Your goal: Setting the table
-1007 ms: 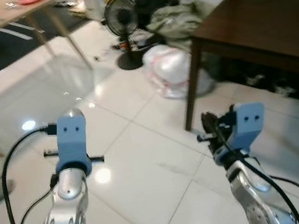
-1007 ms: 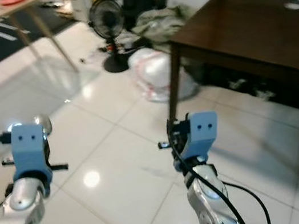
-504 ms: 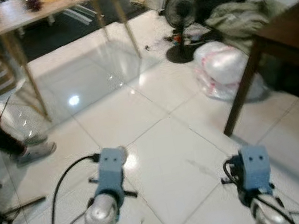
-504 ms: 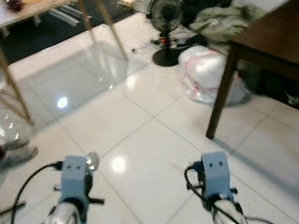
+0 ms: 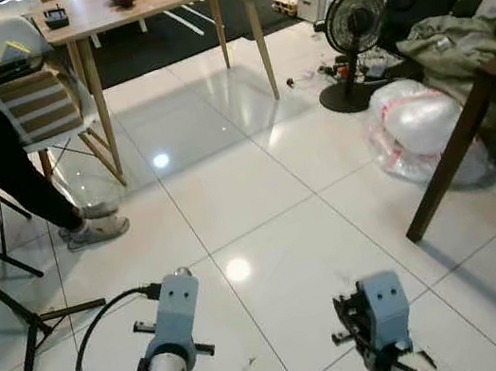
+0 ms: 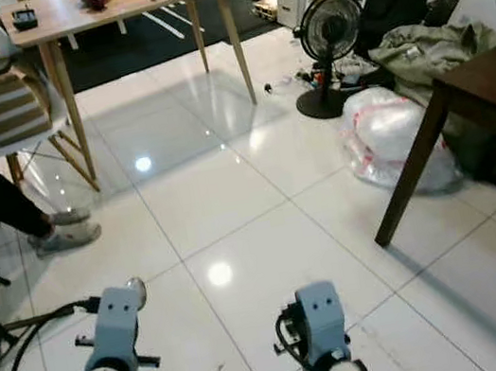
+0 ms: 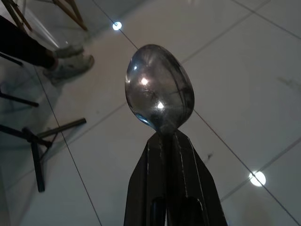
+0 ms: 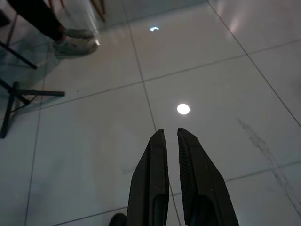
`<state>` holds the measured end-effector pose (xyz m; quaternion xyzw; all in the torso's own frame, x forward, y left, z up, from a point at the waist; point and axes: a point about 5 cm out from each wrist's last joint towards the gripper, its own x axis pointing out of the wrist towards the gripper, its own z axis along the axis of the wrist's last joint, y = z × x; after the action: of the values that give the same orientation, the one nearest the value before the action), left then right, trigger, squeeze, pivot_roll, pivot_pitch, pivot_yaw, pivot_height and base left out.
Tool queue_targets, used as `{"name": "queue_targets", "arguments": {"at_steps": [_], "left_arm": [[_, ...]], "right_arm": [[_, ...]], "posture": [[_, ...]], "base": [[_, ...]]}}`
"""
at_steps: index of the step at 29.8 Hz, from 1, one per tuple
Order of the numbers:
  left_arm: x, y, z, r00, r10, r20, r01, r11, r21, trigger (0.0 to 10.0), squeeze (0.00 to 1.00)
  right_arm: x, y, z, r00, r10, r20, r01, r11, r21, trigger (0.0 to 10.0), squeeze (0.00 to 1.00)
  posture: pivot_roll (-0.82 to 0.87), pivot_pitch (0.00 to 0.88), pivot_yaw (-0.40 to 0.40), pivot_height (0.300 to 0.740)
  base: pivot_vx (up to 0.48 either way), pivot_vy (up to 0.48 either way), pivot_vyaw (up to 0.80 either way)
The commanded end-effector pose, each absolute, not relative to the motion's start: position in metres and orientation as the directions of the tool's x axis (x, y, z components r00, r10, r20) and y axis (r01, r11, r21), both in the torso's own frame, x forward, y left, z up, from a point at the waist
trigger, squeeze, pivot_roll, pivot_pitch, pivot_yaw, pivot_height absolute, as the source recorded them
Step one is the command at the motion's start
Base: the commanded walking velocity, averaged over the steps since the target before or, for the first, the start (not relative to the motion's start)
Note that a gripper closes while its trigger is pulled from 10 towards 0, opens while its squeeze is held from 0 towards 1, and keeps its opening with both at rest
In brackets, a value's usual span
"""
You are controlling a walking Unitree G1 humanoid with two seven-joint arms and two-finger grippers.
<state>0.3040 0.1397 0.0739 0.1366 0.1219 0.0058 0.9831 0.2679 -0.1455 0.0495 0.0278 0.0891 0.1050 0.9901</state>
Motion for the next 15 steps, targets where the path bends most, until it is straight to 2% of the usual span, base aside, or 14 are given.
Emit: {"name": "queue_targets", "arguments": {"at_steps": [1, 15], "left_arm": [[0.3018, 0.1468, 0.0692, 0.966, 0.089, -0.242, -0.018, 0.96, 0.281, 10.0, 0.04], [0.3051, 0.1488, 0.07, 0.972, 0.096, -0.215, -0.032, 0.959, 0.282, 10.0, 0.04]], "right_arm": [[0.2654, -0.142, 0.0445, 0.952, 0.245, -0.182, -0.231, 0.968, 0.096, 10.0, 0.0], [0.2671, -0.1422, 0.0443, 0.959, 0.233, -0.163, -0.224, 0.972, 0.07, 10.0, 0.0]], "posture": [[0.06, 0.146, 0.072, 0.74], [0.07, 0.144, 0.079, 0.74]], "base": [[0.48, 0.0, 0.0], [0.48, 0.0, 0.0]]}}
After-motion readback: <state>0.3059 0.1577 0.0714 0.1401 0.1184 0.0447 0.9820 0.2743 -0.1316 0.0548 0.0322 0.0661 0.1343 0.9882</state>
